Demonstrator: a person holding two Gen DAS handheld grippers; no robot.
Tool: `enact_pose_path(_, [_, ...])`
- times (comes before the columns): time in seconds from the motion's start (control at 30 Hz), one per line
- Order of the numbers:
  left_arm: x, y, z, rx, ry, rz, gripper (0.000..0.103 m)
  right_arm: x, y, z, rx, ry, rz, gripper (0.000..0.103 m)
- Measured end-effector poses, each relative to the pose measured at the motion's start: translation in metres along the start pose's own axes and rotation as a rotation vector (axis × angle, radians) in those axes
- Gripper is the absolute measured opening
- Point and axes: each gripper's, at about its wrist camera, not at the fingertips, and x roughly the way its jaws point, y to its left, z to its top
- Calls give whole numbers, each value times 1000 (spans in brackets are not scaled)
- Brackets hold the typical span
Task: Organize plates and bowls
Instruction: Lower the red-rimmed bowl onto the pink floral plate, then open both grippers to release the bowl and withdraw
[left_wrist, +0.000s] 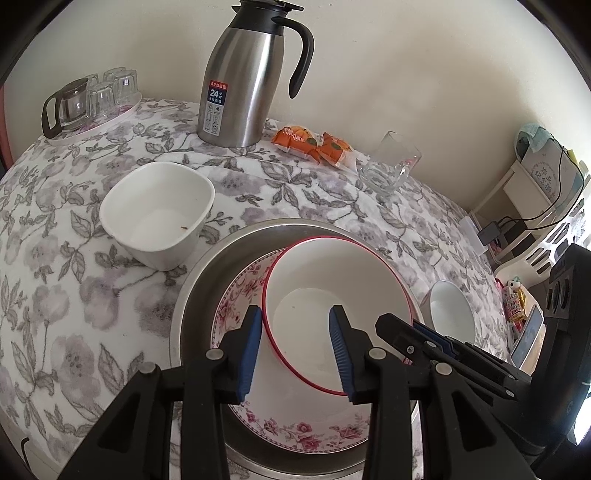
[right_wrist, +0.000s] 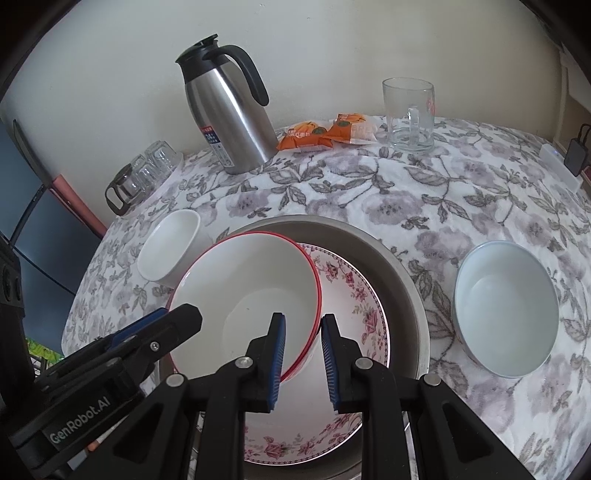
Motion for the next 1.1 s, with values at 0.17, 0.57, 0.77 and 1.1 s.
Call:
enact_pose_path(0.17, [0,2,0,-10,3,-6,38,0,0,0,-3,0,1,22])
enact_pose_path(0.57, [6,15,-2,-80,33,-15,41,-1,-7,-1,11,7,2,23])
enact_pose_path(0.77, [3,16,-1,-86,22,-18,44,-6,-10,0,16,-6,9,23])
enact_pose_path(1.1, [-7,15,2,-74,-26,9,60,-18,-13,4,17,-57,30,23])
